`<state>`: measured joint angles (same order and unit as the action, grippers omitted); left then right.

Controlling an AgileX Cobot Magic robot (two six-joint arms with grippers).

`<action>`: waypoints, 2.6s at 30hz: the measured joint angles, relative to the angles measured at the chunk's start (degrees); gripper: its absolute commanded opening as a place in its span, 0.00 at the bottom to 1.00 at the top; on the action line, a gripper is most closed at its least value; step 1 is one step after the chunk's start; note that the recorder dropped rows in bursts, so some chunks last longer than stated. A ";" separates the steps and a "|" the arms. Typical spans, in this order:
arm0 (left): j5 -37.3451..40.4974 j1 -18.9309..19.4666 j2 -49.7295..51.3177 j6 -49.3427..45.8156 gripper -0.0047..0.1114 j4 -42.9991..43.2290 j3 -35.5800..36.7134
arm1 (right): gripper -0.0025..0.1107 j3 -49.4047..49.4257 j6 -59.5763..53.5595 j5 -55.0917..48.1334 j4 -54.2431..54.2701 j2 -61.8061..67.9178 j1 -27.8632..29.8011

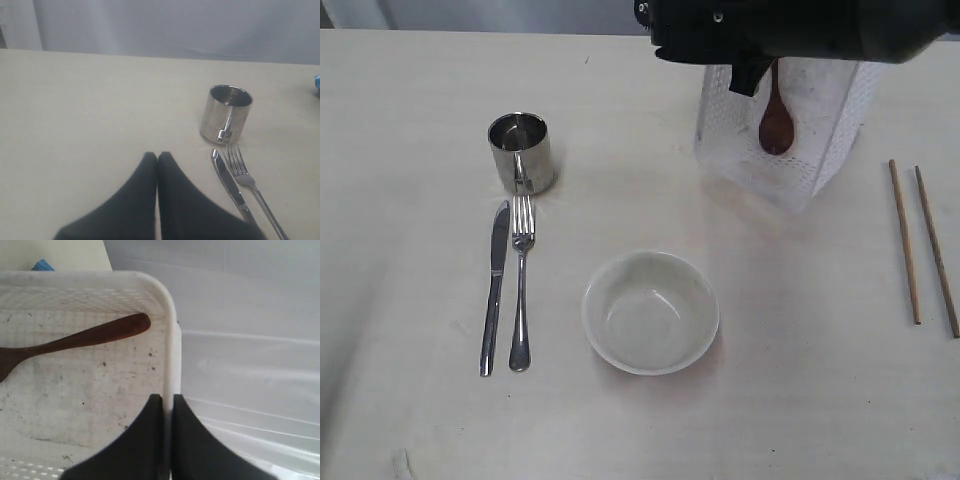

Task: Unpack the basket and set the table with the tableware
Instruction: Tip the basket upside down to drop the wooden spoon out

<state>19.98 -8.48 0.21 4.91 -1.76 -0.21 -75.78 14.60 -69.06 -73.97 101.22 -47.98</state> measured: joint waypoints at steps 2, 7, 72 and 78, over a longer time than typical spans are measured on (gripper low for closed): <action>0.00 0.00 0.00 0.00 0.04 0.00 0.00 | 0.02 0.13 0.26 -0.26 1.21 0.00 1.67; 0.00 0.00 0.00 0.00 0.04 0.00 0.00 | 0.02 0.24 0.26 -0.58 3.32 0.00 2.31; 0.00 0.00 0.00 0.00 0.04 0.00 0.00 | 0.02 15.95 8.93 -0.96 -7.21 -15.28 9.99; 0.00 0.00 0.00 0.00 0.04 0.00 0.00 | 0.02 15.95 10.02 -0.19 -11.52 -16.94 10.36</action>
<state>19.98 -8.48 0.21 4.91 -1.76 -0.21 -59.83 24.63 -69.24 -85.49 84.27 -37.62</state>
